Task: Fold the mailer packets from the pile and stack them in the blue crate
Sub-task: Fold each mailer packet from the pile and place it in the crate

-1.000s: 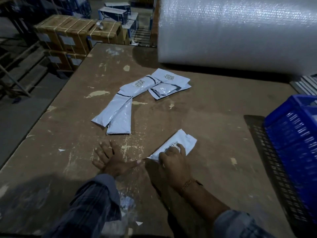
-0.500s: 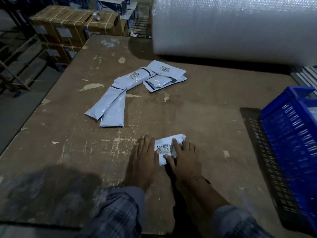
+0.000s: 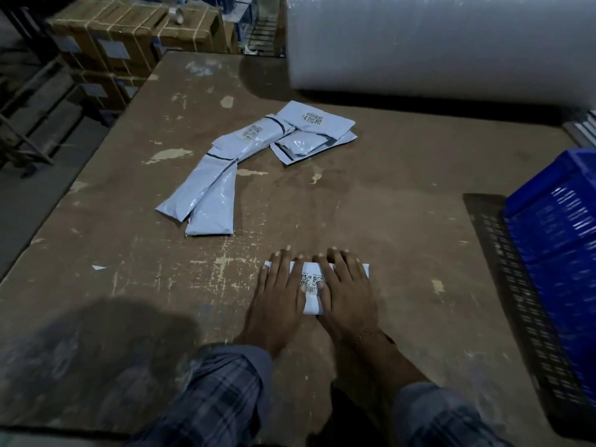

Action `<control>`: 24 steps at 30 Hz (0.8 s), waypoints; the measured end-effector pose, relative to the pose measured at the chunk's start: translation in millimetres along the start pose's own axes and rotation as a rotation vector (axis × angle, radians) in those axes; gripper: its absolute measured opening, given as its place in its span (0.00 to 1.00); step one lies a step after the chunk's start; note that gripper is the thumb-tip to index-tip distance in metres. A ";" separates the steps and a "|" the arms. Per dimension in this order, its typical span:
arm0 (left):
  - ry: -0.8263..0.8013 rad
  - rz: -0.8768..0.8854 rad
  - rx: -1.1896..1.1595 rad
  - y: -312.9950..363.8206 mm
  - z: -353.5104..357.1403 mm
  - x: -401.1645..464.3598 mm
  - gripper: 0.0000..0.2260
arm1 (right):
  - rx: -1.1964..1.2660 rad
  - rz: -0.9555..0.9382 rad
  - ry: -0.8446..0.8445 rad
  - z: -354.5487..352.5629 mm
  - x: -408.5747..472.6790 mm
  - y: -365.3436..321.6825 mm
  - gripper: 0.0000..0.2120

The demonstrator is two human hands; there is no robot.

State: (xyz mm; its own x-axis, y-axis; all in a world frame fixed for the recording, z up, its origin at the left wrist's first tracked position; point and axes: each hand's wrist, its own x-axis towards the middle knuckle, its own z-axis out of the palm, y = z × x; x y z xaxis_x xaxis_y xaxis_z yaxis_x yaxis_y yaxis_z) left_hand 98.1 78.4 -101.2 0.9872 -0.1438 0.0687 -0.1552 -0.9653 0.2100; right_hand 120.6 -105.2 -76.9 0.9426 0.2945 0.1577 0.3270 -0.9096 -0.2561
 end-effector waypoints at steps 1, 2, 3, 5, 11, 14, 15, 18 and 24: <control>-0.009 0.001 0.002 -0.1 -0.1 0.3 0.28 | -0.001 0.001 0.004 0.3 0.0 -0.4 0.27; -0.012 0.004 0.009 -0.9 1.1 1.2 0.28 | 0.005 0.003 0.008 2.0 0.8 0.0 0.27; -0.014 0.005 0.013 -1.6 1.6 2.0 0.28 | 0.015 0.009 0.013 3.1 1.2 0.0 0.26; -0.015 0.004 0.015 -2.9 3.2 3.1 0.27 | 0.030 0.020 0.017 5.5 1.3 0.3 0.26; -0.022 0.000 0.041 -2.0 4.4 4.3 0.28 | 0.022 0.011 -0.036 6.6 3.3 4.6 0.25; -0.026 0.006 0.048 -3.1 5.3 4.5 0.28 | 0.040 0.024 -0.070 9.3 4.0 6.5 0.25; -0.029 0.009 0.051 -2.9 4.4 3.9 0.28 | 0.053 0.029 -0.080 9.2 4.4 6.7 0.26; -0.035 0.015 0.044 -2.9 3.0 3.6 0.28 | 0.109 0.024 -0.108 8.9 4.6 10.0 0.27; -0.032 0.016 -0.021 -4.8 0.8 3.9 0.27 | 0.169 0.170 -0.066 7.7 1.7 9.8 0.27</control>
State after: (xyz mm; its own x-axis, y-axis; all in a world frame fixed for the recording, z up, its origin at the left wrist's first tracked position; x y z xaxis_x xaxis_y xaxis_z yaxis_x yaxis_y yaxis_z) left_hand 102.7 82.3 -102.8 0.9852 -0.1662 0.0409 -0.1711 -0.9581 0.2298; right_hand 125.9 -111.4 -86.6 0.9856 0.1648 0.0377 0.1648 -0.8872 -0.4309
